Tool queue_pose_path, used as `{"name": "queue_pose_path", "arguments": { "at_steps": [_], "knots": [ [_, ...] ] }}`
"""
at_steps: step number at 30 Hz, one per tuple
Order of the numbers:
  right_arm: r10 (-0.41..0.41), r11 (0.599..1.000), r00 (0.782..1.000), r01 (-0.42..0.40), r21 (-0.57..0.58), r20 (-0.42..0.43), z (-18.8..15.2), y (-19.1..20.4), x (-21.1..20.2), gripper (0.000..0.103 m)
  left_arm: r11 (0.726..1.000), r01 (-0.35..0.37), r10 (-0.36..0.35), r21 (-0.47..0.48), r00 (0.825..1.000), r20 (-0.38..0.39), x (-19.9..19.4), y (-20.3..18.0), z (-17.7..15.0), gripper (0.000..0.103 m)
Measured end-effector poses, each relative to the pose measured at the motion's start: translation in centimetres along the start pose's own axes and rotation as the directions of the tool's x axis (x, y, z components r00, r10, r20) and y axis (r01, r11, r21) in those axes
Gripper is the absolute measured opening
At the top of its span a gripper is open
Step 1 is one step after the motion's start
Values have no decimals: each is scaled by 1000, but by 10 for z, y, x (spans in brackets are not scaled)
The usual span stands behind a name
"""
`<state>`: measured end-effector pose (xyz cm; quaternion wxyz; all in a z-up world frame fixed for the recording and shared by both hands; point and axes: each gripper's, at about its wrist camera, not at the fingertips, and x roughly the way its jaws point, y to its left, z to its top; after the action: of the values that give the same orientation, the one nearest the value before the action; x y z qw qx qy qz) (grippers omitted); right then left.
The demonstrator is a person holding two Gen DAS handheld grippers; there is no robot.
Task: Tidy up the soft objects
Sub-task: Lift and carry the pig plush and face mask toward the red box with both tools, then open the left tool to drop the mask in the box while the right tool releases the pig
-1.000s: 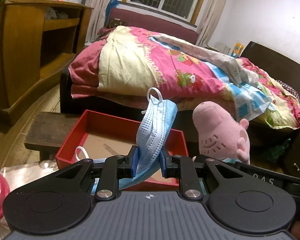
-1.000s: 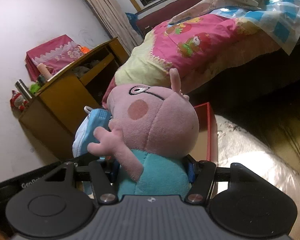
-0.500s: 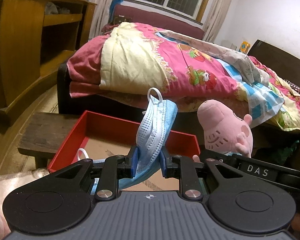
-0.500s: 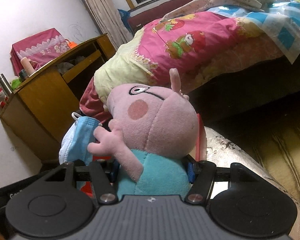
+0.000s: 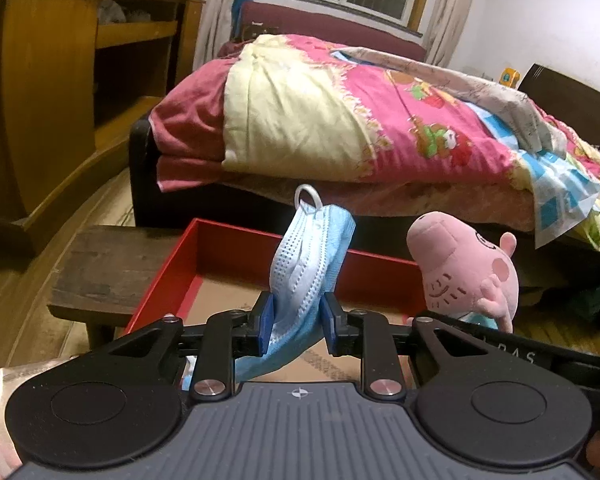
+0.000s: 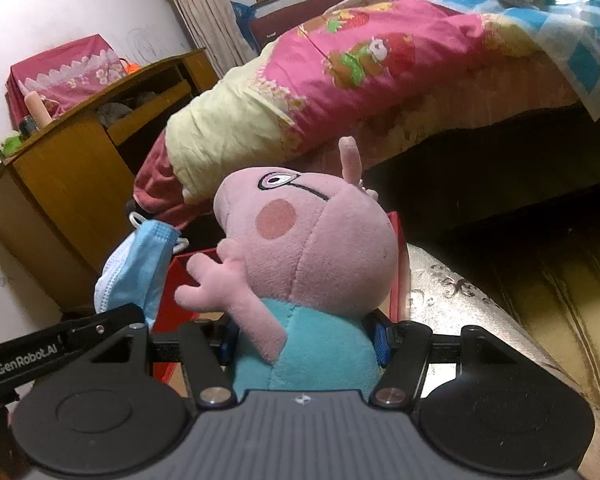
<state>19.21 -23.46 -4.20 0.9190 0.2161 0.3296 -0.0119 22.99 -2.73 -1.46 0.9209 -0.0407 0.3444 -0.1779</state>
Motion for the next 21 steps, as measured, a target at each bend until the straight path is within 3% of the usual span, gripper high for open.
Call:
{"name": "queue_pose_path", "arguments": {
  "at_steps": [5,8,10,11,14,21],
  "knots": [
    [8,1000,1000,-8,-3,-1,2,1,14,37,1000,-13,13,8,1000,-10,9,4,-1,32],
    [-13,1000,1000,13,2,-4,2,3,21,42,999,-42,43,26,999,-21,13,5,-4,66],
    [-30,1000,999,30,8,20,0,4,19,62,997,-65,65,45,998,-1,10,3,-5,66],
    [-42,999,998,42,0,36,-1,4,18,66,997,-64,64,51,998,-3,10,2,-5,66],
    [-55,998,996,57,-31,75,2,6,11,67,997,-60,60,49,998,3,6,0,-4,67],
    [-32,999,996,32,-2,77,6,7,-4,67,996,-66,65,60,998,13,-7,-7,-2,70]
  ]
}}
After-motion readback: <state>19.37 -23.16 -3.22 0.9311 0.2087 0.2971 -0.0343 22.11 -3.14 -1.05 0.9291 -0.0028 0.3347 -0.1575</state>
